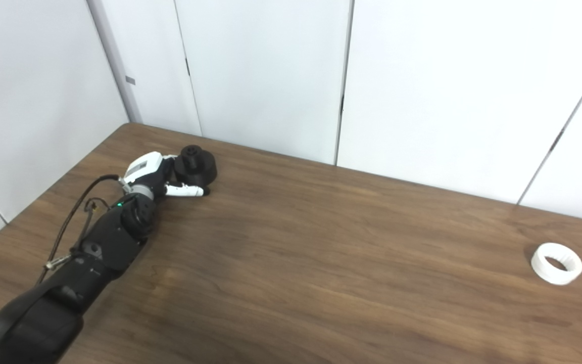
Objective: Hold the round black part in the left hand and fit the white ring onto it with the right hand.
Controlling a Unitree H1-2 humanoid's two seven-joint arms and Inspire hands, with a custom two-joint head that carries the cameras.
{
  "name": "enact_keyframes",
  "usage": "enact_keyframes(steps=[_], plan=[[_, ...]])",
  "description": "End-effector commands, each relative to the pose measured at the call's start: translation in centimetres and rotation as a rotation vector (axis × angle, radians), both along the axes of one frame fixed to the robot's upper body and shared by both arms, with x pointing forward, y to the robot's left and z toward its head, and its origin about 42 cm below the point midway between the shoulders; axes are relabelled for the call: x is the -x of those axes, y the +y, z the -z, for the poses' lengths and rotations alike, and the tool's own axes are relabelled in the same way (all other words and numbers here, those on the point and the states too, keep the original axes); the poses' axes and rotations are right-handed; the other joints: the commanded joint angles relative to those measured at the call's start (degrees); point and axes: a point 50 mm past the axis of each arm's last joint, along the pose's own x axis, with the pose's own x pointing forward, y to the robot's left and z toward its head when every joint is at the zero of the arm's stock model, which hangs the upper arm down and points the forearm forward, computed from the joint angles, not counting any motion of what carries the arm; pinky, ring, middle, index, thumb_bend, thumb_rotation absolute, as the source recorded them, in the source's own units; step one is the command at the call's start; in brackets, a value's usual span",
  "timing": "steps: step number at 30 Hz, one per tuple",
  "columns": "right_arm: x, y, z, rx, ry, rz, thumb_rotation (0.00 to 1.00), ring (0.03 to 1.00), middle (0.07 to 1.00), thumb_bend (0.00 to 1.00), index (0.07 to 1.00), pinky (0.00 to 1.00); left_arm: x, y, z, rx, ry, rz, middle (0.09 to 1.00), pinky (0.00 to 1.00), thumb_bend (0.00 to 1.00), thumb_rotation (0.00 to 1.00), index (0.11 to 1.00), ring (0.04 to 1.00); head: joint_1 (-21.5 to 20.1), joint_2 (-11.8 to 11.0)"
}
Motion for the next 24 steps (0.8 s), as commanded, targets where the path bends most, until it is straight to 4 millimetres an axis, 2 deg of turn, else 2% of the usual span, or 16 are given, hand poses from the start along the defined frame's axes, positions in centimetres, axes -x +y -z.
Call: enact_keyframes(steps=[1, 4, 10, 15, 24], plan=[[0.1, 0.2, -1.6, 0.035, -0.084, -0.02, 1.0, 0.987, 0.941, 0.65, 0.92, 1.0, -1.9, -0.1, -3.4, -0.019, -0.099, -0.003, 0.958, 1.0, 1.0, 0.52, 0.886, 1.0, 0.01, 0.08], [0.3, 0.2, -1.6, 0.036, -0.076, -0.018, 1.0, 0.991, 0.947, 0.69, 0.924, 1.0, -2.1, -0.1, -3.3, 0.027, -0.111, -0.03, 0.955, 1.0, 1.0, 0.51, 0.88, 1.0, 0.01, 0.17], [0.4, 0.2, -1.6, 0.025, -0.084, -0.019, 1.0, 0.991, 0.945, 0.64, 0.929, 1.0, -2.3, -0.1, -2.5, 0.1, -0.134, -0.069, 0.945, 1.0, 1.0, 0.5, 0.862, 1.0, 0.0, 0.36], [0.4, 0.1, -1.5, 0.03, -0.083, -0.019, 1.0, 0.986, 0.942, 0.66, 0.928, 1.0, -2.3, -0.3, -1.6, 0.16, -0.14, -0.092, 0.951, 1.0, 1.0, 0.5, 0.866, 1.0, 0.0, 0.36], [0.5, 0.2, -1.7, 0.038, -0.072, -0.015, 1.0, 0.986, 0.941, 0.69, 0.922, 1.0, -2.4, -0.7, -0.9, 0.178, -0.144, -0.102, 0.946, 1.0, 1.0, 0.47, 0.856, 1.0, -0.01, 0.56]])
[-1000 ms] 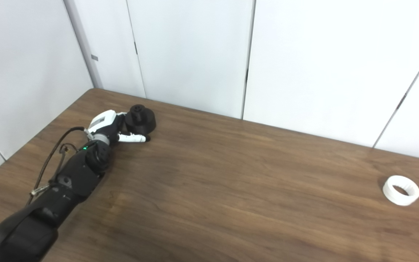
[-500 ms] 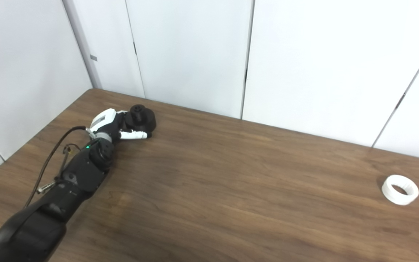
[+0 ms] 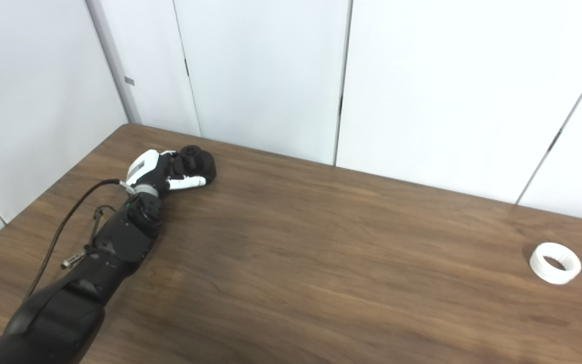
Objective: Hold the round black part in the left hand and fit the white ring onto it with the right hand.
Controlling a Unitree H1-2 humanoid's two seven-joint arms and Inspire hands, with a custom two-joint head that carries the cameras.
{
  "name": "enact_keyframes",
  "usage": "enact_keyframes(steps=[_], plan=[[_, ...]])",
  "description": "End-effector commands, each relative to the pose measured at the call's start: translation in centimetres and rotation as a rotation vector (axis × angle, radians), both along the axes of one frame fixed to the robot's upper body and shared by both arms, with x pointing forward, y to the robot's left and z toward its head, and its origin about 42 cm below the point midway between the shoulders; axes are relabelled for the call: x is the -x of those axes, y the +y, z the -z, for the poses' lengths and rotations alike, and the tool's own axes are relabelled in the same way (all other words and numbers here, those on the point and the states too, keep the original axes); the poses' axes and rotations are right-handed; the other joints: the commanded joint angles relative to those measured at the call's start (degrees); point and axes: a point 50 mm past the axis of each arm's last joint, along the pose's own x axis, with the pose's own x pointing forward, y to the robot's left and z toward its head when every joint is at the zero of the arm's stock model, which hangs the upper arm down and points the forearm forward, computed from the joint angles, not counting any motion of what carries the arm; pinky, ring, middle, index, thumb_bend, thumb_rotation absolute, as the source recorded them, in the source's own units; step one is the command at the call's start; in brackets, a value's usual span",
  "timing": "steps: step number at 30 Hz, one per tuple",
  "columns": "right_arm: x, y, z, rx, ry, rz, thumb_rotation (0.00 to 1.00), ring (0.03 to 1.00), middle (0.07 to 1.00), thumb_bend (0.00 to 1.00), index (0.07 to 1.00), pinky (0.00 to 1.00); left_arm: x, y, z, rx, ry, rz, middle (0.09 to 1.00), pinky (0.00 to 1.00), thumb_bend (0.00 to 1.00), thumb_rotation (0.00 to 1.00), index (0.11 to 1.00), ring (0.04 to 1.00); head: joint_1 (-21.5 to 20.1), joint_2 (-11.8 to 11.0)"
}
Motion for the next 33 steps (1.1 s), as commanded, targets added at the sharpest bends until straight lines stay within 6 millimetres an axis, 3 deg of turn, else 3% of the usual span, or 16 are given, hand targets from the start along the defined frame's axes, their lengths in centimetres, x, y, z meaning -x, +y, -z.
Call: enact_keyframes(steps=[1, 25, 33], plan=[[0.0, 0.0, -1.3, 0.025, -0.06, -0.009, 1.0, 0.986, 0.941, 0.69, 0.922, 1.0, -1.4, -0.1, -1.8, 0.008, -0.032, 0.009, 0.946, 1.0, 1.0, 0.47, 0.856, 1.0, 0.07, 0.03], [0.3, 0.2, -1.5, 0.044, -0.058, -0.012, 1.0, 0.982, 0.943, 0.7, 0.926, 1.0, -1.3, -1.1, -0.5, -0.044, -0.015, -0.008, 0.929, 1.0, 1.0, 0.39, 0.83, 0.998, 0.03, 0.41], [0.3, 0.2, -1.6, 0.048, -0.056, -0.008, 1.0, 0.978, 0.945, 0.73, 0.92, 1.0, -1.3, -1.4, -0.4, -0.049, -0.023, -0.021, 0.918, 1.0, 1.0, 0.41, 0.795, 0.986, -0.04, 0.48]])
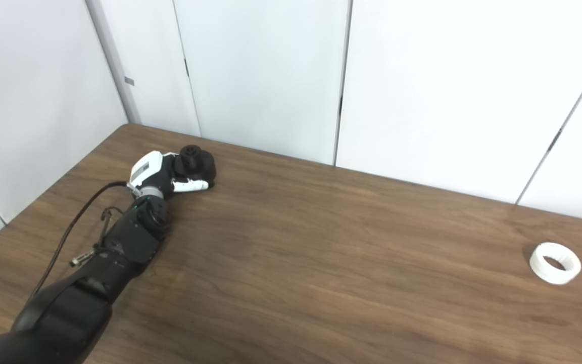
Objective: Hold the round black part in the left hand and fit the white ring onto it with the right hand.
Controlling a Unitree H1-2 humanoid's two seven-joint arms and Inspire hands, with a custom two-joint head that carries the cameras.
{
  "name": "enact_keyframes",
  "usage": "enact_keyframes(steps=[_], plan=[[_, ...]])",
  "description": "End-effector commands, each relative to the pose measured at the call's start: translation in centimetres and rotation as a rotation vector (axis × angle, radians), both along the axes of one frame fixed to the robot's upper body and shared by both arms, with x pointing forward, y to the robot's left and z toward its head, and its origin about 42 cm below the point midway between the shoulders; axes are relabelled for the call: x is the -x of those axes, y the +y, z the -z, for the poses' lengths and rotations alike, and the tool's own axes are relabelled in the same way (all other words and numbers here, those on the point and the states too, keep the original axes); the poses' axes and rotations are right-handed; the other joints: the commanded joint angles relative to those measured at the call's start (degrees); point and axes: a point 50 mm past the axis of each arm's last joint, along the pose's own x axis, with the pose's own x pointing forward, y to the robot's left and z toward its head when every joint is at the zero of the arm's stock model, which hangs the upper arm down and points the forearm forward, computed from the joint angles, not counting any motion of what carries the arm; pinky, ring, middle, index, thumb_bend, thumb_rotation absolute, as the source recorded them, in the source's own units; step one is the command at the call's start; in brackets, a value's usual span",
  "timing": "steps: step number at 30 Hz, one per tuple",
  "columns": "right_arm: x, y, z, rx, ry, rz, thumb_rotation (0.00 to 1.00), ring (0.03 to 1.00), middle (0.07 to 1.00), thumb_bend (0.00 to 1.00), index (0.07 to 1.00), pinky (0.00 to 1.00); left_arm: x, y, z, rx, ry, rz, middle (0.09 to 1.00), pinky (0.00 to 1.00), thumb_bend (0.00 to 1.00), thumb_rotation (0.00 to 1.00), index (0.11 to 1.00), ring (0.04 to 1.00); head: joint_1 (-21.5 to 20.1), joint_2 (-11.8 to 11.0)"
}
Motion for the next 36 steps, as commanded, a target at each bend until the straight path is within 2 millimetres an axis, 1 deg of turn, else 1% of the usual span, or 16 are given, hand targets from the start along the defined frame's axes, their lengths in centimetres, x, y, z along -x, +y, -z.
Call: enact_keyframes(steps=[1, 2, 4, 5, 6, 7, 8, 13, 17, 20, 24, 25, 31, 34, 35, 36], plan=[[0.0, 0.1, -1.3, 0.021, -0.061, -0.007, 1.0, 0.981, 0.947, 0.73, 0.919, 1.0, -0.9, -0.4, -1.1, 0.001, -0.036, 0.002, 0.913, 1.0, 0.98, 0.4, 0.77, 0.979, 0.05, 0.04], [0.0, 0.1, -1.2, 0.018, -0.063, -0.008, 1.0, 0.98, 0.947, 0.72, 0.918, 1.0, -0.8, -0.4, -1.0, -0.001, -0.065, 0.009, 0.898, 1.0, 0.94, 0.37, 0.736, 0.966, 0.04, 0.01], [0.1, 0.1, -1.2, -0.002, -0.067, -0.009, 1.0, 0.977, 0.943, 0.69, 0.918, 1.0, -0.5, -0.4, -0.7, 0.012, -0.136, 0.016, 0.846, 1.0, 0.85, 0.22, 0.625, 0.921, 0.04, 0.01], [0.1, 0.1, -1.2, -0.011, -0.067, -0.011, 1.0, 0.98, 0.944, 0.66, 0.917, 1.0, -0.5, -0.4, -0.6, 0.033, -0.173, 0.01, 0.825, 1.0, 0.69, 0.14, 0.558, 0.913, 0.03, 0.04], [0.1, 0.1, -1.2, -0.016, -0.066, -0.012, 1.0, 0.983, 0.945, 0.63, 0.916, 1.0, -0.4, -0.4, -0.4, 0.045, -0.205, 0.005, 0.801, 1.0, 0.61, 0.1, 0.521, 0.903, 0.03, 0.04], [0.1, 0.0, -1.2, -0.014, -0.065, -0.012, 1.0, 0.984, 0.947, 0.61, 0.917, 1.0, -0.3, -0.4, -0.3, 0.054, -0.225, 0.001, 0.772, 1.0, 0.55, 0.07, 0.497, 0.883, 0.03, 0.04], [0.1, 0.0, -1.2, -0.011, -0.064, -0.01, 1.0, 0.984, 0.947, 0.6, 0.917, 1.0, -0.3, -0.4, -0.2, 0.057, -0.236, -0.001, 0.763, 1.0, 0.54, 0.06, 0.489, 0.877, 0.03, 0.04], [0.2, -0.1, -1.1, -0.002, -0.056, -0.007, 1.0, 0.983, 0.948, 0.62, 0.92, 1.0, -0.3, -0.5, 0.2, 0.054, -0.249, 0.001, 0.742, 1.0, 0.52, 0.05, 0.481, 0.851, 0.01, 0.04], [0.3, -0.1, -1.1, 0.001, -0.059, -0.013, 1.0, 0.985, 0.949, 0.63, 0.923, 1.0, -0.2, -0.6, 0.4, 0.064, -0.256, -0.006, 0.752, 1.0, 0.52, 0.05, 0.482, 0.873, -0.01, 0.14], [0.3, -0.2, -1.1, 0.005, -0.058, -0.012, 1.0, 0.989, 0.95, 0.65, 0.927, 1.0, 0.0, -0.8, 0.6, 0.057, -0.282, 0.003, 0.752, 1.0, 0.52, 0.05, 0.482, 0.873, 0.0, 0.18], [0.3, -0.1, -1.1, 0.0, -0.061, -0.013, 1.0, 0.983, 0.946, 0.64, 0.922, 1.0, 0.3, -1.2, 0.6, 0.062, -0.301, 0.028, 0.761, 1.0, 0.52, 0.05, 0.482, 0.884, 0.0, 0.18], [0.2, -0.1, -1.2, 0.002, -0.06, -0.012, 1.0, 0.983, 0.946, 0.64, 0.922, 1.0, 0.4, -1.3, 0.5, 0.06, -0.304, 0.038, 0.761, 1.0, 0.52, 0.05, 0.482, 0.885, -0.17, 0.52], [0.1, 0.1, -1.3, 0.002, -0.058, -0.009, 1.0, 0.979, 0.935, 0.66, 0.912, 1.0, 1.6, -2.3, -0.5, 0.013, -0.341, 0.19, 0.765, 1.0, 0.52, 0.05, 0.486, 0.875, -1.1, 0.86], [0.0, 0.3, -1.3, 0.001, -0.072, -0.013, 1.0, 0.971, 0.93, 0.65, 0.912, 1.0, 2.5, -3.6, -1.5, 0.006, -0.368, 0.248, 0.771, 0.99, 0.52, 0.06, 0.485, 0.871, -2.35, 1.26], [0.0, 0.4, -1.3, 0.003, -0.073, -0.014, 1.0, 0.965, 0.93, 0.63, 0.915, 1.0, 2.9, -4.2, -1.9, -0.01, -0.379, 0.278, 0.774, 0.94, 0.52, 0.06, 0.486, 0.873, -2.55, 1.31], [-0.1, 0.5, -1.4, 0.005, -0.071, -0.015, 1.0, 0.96, 0.929, 0.62, 0.917, 1.0, 3.4, -4.8, -2.3, -0.024, -0.398, 0.313, 0.773, 0.92, 0.52, 0.06, 0.486, 0.87, -2.87, 1.39]])
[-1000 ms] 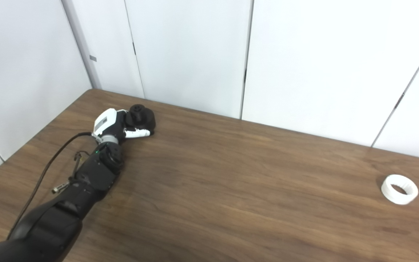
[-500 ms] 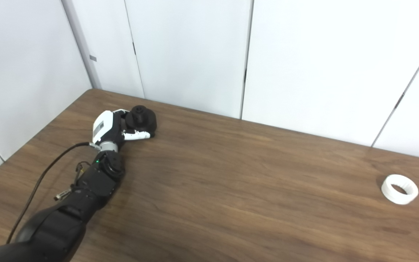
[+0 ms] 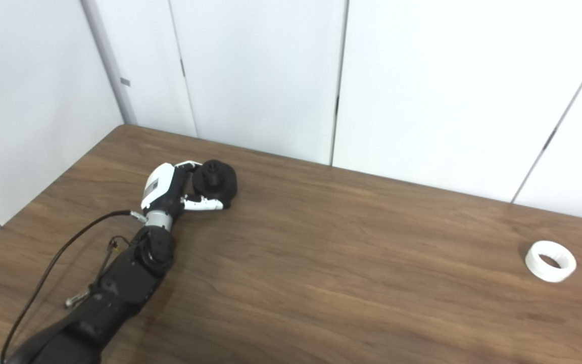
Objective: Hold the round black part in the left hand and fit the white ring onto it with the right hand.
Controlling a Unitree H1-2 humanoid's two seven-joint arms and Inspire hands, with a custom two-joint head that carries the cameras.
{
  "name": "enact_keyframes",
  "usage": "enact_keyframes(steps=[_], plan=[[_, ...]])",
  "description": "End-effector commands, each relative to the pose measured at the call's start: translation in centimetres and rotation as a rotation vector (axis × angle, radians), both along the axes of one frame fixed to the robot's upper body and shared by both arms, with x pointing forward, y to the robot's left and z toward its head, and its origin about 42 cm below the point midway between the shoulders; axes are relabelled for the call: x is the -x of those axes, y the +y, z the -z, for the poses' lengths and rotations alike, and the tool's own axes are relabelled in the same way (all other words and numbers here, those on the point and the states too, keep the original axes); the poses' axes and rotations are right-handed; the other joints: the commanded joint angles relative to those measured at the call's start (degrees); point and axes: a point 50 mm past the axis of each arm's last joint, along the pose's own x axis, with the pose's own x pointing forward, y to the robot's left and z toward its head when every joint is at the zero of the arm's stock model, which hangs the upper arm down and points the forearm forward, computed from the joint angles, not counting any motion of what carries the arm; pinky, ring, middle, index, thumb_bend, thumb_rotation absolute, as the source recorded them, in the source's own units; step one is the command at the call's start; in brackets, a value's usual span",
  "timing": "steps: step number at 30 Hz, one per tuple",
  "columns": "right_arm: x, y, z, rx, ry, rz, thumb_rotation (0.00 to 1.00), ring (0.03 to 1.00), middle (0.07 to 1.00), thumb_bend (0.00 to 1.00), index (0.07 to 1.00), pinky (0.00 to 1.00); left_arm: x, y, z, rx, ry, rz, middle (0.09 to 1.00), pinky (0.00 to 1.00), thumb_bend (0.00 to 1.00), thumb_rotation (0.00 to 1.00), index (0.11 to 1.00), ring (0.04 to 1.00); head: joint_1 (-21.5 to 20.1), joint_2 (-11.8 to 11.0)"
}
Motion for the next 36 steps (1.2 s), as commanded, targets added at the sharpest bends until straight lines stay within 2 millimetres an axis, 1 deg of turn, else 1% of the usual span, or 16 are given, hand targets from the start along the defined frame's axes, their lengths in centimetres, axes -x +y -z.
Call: enact_keyframes(steps=[1, 4, 7, 10, 12, 14, 16, 18, 20, 23, 26, 29, 32, 33, 35, 36], plan=[[-0.3, 0.3, -1.2, 0.019, -0.068, -0.011, 1.0, 0.958, 0.93, 0.62, 0.919, 1.0, -0.9, -0.9, -3.7, -0.066, -0.12, 0.074, 0.764, 0.92, 0.52, 0.06, 0.486, 0.862, -0.44, 0.19], [-0.5, 0.5, -1.2, 0.029, -0.059, -0.007, 1.0, 0.955, 0.931, 0.62, 0.92, 1.0, 0.8, -3.0, -5.1, -0.077, -0.144, 0.179, 0.767, 0.99, 0.52, 0.06, 0.486, 0.862, -1.63, 0.53], [-0.7, 0.8, -1.1, 0.037, -0.056, -0.003, 1.0, 0.95, 0.922, 0.62, 0.913, 0.99, 2.9, -5.4, -6.3, -0.098, -0.173, 0.285, 0.761, 1.0, 0.52, 0.06, 0.485, 0.852, -3.05, 0.83], [-1.0, 1.2, -1.0, 0.037, -0.06, -0.004, 1.0, 0.947, 0.918, 0.61, 0.91, 1.0, 5.5, -8.1, -6.8, -0.104, -0.207, 0.387, 0.756, 1.0, 0.52, 0.06, 0.485, 0.842, -4.15, 1.0], [-1.1, 1.4, -1.0, 0.039, -0.067, -0.01, 1.0, 0.928, 0.902, 0.58, 0.902, 0.99, 7.4, -10.1, -6.7, -0.077, -0.203, 0.451, 0.757, 1.0, 0.52, 0.06, 0.485, 0.854, -4.77, 0.92], [-1.2, 1.6, -0.9, 0.034, -0.08, -0.036, 1.0, 0.929, 0.903, 0.56, 0.904, 0.99, 9.3, -11.8, -6.1, -0.047, -0.186, 0.521, 0.752, 1.0, 0.52, 0.06, 0.485, 0.852, -6.22, 1.25], [-1.3, 1.6, -0.6, 0.028, -0.09, -0.063, 1.0, 0.968, 0.929, 0.59, 0.918, 1.0, 10.9, -13.3, -5.4, -0.012, -0.161, 0.582, 0.75, 1.0, 0.52, 0.06, 0.485, 0.854, -7.18, 1.54], [-1.4, 1.9, -0.7, 0.025, -0.087, -0.069, 1.0, 0.97, 0.923, 0.61, 0.913, 1.0, 12.6, -14.9, -4.6, 0.025, -0.132, 0.634, 0.751, 1.0, 0.52, 0.06, 0.484, 0.859, -8.25, 1.98], [-1.4, 2.3, -1.1, 0.021, -0.087, -0.068, 1.0, 0.968, 0.919, 0.61, 0.908, 0.99, 14.1, -16.1, -4.2, 0.055, -0.102, 0.672, 0.753, 1.0, 0.52, 0.07, 0.484, 0.864, -9.95, 2.83], [-1.6, 2.9, -1.7, 0.017, -0.089, -0.064, 1.0, 0.949, 0.914, 0.59, 0.903, 0.98, 16.0, -17.5, -3.7, 0.085, -0.07, 0.717, 0.756, 1.0, 0.52, 0.07, 0.484, 0.869, -11.18, 3.88], [-1.7, 3.2, -1.9, 0.027, -0.082, -0.054, 1.0, 0.932, 0.898, 0.59, 0.894, 0.95, 17.0, -18.1, -3.5, 0.085, -0.042, 0.749, 0.754, 1.0, 0.52, 0.07, 0.484, 0.867, -12.33, 5.22], [-1.9, 3.5, -2.1, 0.039, -0.078, -0.05, 1.0, 0.929, 0.891, 0.6, 0.885, 0.93, 17.4, -18.0, -3.5, 0.094, -0.018, 0.78, 0.753, 1.0, 0.52, 0.07, 0.484, 0.868, -14.1, 6.98], [-2.1, 3.8, -2.4, 0.048, -0.083, -0.054, 1.0, 0.924, 0.891, 0.61, 0.888, 0.94, 17.7, -18.1, -3.4, 0.105, -0.004, 0.802, 0.756, 1.0, 0.52, 0.07, 0.484, 0.878, -15.84, 8.76], [-2.2, 3.9, -2.5, 0.052, -0.083, -0.056, 1.0, 0.925, 0.893, 0.61, 0.89, 0.94, 17.8, -18.1, -3.3, 0.105, 0.0, 0.805, 0.755, 1.0, 0.52, 0.07, 0.484, 0.876, -16.07, 8.99], [-2.4, 4.2, -2.7, 0.054, -0.088, -0.06, 1.0, 0.927, 0.894, 0.61, 0.891, 0.93, 17.9, -18.1, -3.2, 0.096, 0.011, 0.81, 0.753, 1.0, 0.52, 0.07, 0.484, 0.871, -17.69, 10.73], [-2.5, 4.3, -2.8, 0.05, -0.091, -0.063, 1.0, 0.93, 0.895, 0.61, 0.892, 0.94, 18.0, -18.1, -3.1, 0.089, 0.019, 0.811, 0.755, 1.0, 0.52, 0.07, 0.484, 0.871, -18.15, 11.23]])
